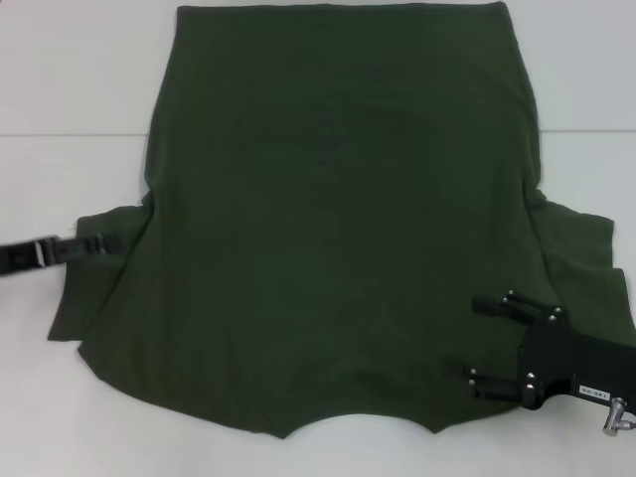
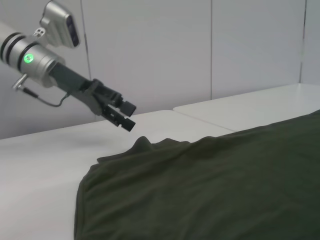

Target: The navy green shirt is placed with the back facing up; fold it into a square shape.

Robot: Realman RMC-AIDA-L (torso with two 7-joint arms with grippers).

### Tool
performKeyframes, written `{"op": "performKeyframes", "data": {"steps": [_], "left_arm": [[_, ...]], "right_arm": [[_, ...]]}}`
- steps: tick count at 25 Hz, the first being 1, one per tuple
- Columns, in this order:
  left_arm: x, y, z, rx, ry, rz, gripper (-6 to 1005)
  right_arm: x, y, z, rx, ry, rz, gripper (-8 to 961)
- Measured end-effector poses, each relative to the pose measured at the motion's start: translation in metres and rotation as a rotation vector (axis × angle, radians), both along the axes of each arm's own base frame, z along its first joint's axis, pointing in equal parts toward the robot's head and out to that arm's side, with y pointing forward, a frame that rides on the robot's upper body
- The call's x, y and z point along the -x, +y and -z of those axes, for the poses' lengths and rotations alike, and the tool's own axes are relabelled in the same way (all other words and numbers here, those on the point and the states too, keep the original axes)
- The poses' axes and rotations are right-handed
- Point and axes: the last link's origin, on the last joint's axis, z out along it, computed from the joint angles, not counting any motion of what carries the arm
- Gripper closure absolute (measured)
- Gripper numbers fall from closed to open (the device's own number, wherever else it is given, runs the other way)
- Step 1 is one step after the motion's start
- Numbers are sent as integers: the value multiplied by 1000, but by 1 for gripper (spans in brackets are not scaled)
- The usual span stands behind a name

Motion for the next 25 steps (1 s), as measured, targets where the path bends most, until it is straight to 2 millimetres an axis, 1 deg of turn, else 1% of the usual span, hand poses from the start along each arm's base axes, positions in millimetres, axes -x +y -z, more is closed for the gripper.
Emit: {"op": "performKeyframes", "data": {"steps": [4,5,9,14,25], "left_arm": [[10,16,-11,-59,73,-96,80],[14,21,-11,-74,91,-137,80],[20,28,-6,-94,112,-190,80],[22,29,-4,-101,127,-188,80],[25,26,14,-86,127,-185,81]], "right_arm": [[1,0,1,3,2,-1,9],[1,0,1,4,3,-1,9],[1,0,1,4,5,-1,10],[2,0,1,5,7,-3,10],[2,0,1,4,8,-3,10]]}}
